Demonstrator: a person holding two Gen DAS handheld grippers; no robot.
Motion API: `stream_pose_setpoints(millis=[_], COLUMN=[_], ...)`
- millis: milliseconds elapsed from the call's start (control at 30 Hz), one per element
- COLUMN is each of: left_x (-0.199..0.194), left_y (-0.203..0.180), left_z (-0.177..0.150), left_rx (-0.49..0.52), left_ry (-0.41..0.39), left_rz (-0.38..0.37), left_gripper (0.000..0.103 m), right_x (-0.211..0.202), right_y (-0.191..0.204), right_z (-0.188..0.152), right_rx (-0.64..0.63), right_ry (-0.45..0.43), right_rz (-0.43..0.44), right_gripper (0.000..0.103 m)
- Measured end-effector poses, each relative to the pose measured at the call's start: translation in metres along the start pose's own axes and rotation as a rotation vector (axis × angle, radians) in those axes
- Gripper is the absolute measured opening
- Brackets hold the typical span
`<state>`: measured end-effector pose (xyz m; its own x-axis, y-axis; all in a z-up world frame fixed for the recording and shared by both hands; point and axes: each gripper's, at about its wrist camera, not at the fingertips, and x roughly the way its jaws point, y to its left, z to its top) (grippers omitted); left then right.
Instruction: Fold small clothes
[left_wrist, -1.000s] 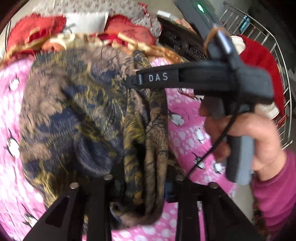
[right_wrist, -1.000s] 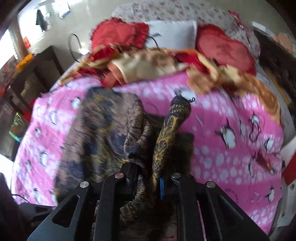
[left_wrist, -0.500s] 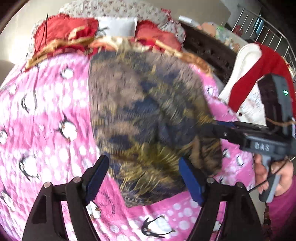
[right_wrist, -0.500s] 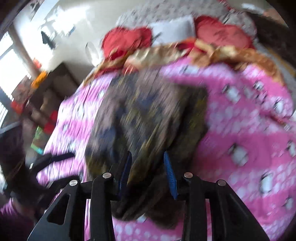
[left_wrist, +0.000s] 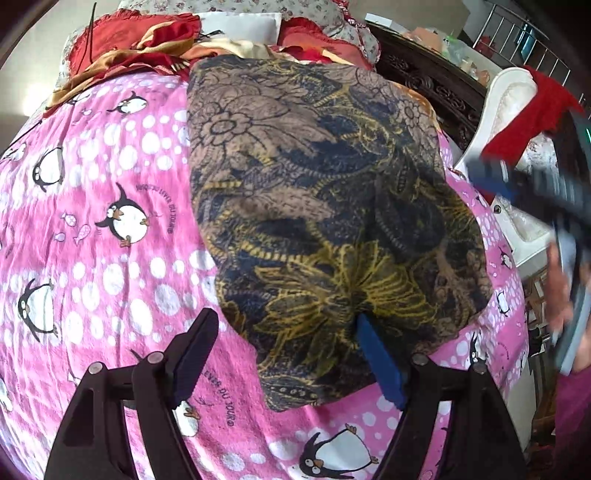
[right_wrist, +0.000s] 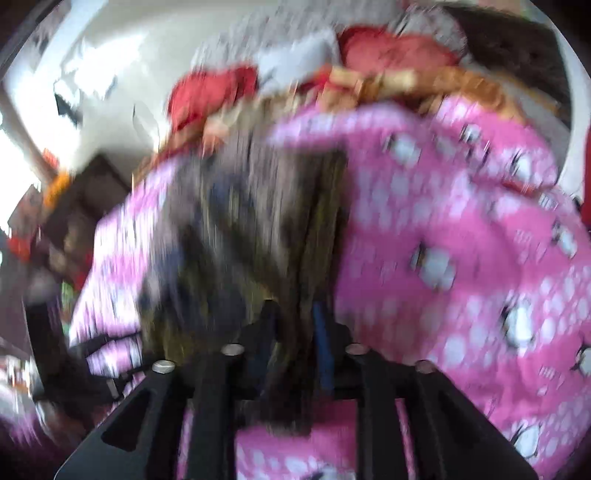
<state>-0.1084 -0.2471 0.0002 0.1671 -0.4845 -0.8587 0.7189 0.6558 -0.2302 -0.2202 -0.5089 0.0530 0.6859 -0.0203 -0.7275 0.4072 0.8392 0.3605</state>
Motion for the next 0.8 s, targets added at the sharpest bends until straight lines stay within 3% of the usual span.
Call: stream_pose_setpoints(millis=[67, 133, 167, 200, 300, 367, 467, 533, 600, 667, 767, 800], left_x=[0.006, 0.012, 0.015, 0.015, 0.019, 0.025, 0.029, 0.027, 0.029, 0.029, 0.026, 0.024], left_y=[0.0, -0.004, -0.007, -0.007, -0.008, -0.008, -0.01, -0.014, -0.019, -0.02, -0.024, -0.026], left_z=[0.002, 0.003, 0.003, 0.002, 0.0, -0.002, -0.005, -0.005, -0.004, -0.006, -0.013, -0.014], left_rx=[-0.01, -0.013, -0.009, -0.005, -0.008, -0.014, -0.015, -0.005, -0.006, -0.016, -0.023, -0.024], left_ry=[0.011, 0.015, 0.014, 0.012, 0.013, 0.029, 0.036, 0.029, 0.028, 0.027, 0.021, 0.021], left_rz=[-0.005, -0.001, 0.001, 0.001, -0.006, -0.007, 0.006, 0.003, 0.006, 0.005, 0.013, 0.015], left_gripper=[0.081, 0.081, 0.081, 0.081, 0.081, 0.081, 0.081, 0.081, 0.081, 0.081, 0.081, 0.081], right_x=[0.016, 0.046, 0.058, 0.062, 0.049, 0.061, 0.069, 0.05, 0.026, 0.011, 0.013, 0.012], right_y=[0.002, 0.003, 0.002, 0.002, 0.006, -0.007, -0.018, -0.012, 0.004, 0.021, 0.036, 0.036], right_z=[0.022, 0.037, 0.042, 0.046, 0.05, 0.05, 0.043, 0.036, 0.02, -0.006, -0.039, -0.049], right_rx=[0.017, 0.017, 0.02, 0.01, -0.065, -0.054, -0.015, -0.03, -0.056, -0.091, -0.13, -0.125], right_ry=[-0.008, 0.061, 0.097, 0.101, 0.003, 0.021, 0.067, 0.044, 0.06, 0.119, 0.205, 0.214], right_rz=[-0.024, -0.037, -0.032, -0.032, -0.115, -0.186, -0.179, -0.173, -0.123, -0.074, -0.068, -0.074], right_gripper=[0.052, 0.052, 0.044, 0.019, 0.003, 0.003, 0.004, 0.012, 0.033, 0.044, 0.041, 0.016])
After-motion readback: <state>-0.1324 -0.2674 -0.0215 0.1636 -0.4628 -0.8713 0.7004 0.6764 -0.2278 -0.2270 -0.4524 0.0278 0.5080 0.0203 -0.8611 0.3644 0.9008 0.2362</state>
